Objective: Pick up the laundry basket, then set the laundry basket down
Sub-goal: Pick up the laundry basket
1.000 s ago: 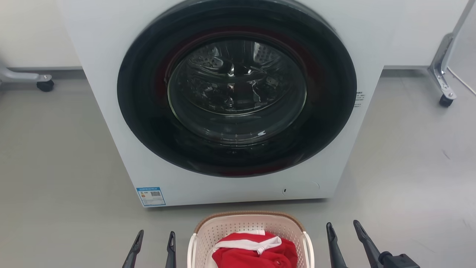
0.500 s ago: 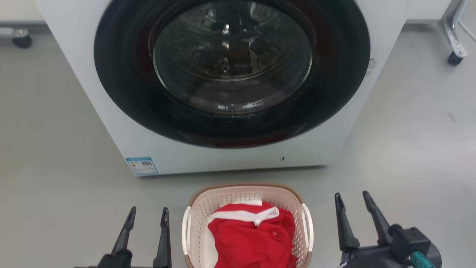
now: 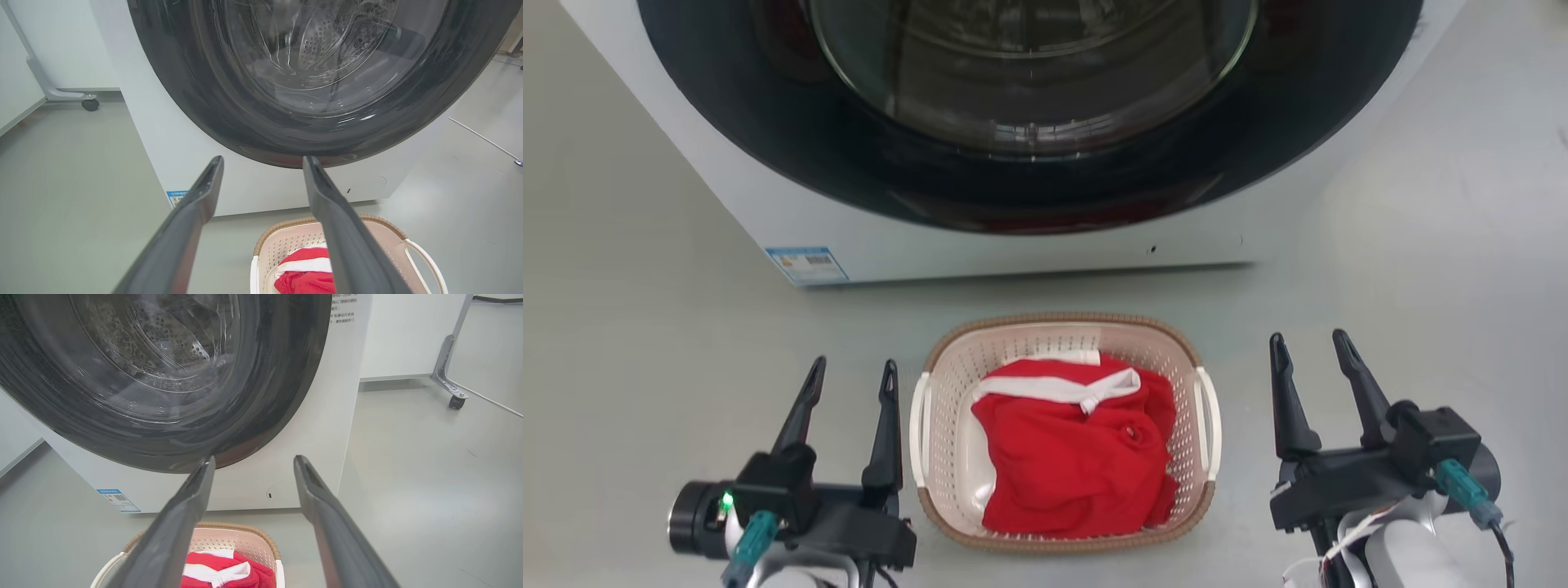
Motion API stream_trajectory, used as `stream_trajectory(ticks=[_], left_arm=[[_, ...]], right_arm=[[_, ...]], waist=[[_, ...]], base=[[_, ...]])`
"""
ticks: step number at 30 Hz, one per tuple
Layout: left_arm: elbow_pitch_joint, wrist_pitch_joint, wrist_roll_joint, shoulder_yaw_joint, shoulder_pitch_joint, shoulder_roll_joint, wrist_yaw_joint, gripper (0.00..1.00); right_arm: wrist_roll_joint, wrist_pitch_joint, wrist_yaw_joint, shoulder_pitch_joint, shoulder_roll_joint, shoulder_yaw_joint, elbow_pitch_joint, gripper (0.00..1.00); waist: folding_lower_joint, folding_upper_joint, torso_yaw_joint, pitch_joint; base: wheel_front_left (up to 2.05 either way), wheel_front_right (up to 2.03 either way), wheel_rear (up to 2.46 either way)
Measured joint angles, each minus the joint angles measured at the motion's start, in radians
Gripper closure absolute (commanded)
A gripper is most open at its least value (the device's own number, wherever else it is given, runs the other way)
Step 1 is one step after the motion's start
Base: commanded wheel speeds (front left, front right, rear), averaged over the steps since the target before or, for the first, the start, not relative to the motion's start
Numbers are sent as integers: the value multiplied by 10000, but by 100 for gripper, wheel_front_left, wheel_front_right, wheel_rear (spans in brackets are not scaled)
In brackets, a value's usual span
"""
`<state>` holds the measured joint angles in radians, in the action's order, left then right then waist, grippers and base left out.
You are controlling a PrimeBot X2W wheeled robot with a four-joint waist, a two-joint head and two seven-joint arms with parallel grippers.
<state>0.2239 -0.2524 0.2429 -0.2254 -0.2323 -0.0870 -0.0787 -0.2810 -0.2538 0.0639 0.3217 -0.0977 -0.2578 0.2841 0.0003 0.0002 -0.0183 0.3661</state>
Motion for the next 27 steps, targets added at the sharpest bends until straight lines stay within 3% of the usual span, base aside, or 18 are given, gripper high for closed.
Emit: stream_trajectory(ticks=[18,27], left_arm=[[2056,42,727,109,-2774,339,259,0],[3457,40,947,138,-3258,408,303,0]], right_arm=[[23,-2,-73,2458,8,153,1879,0],[92,0,-115,3031,44,151,2993,0]], waist=[[0,0,134,2806],[-1,1,186,3842]], base=[[0,0,0],[0,0,0]])
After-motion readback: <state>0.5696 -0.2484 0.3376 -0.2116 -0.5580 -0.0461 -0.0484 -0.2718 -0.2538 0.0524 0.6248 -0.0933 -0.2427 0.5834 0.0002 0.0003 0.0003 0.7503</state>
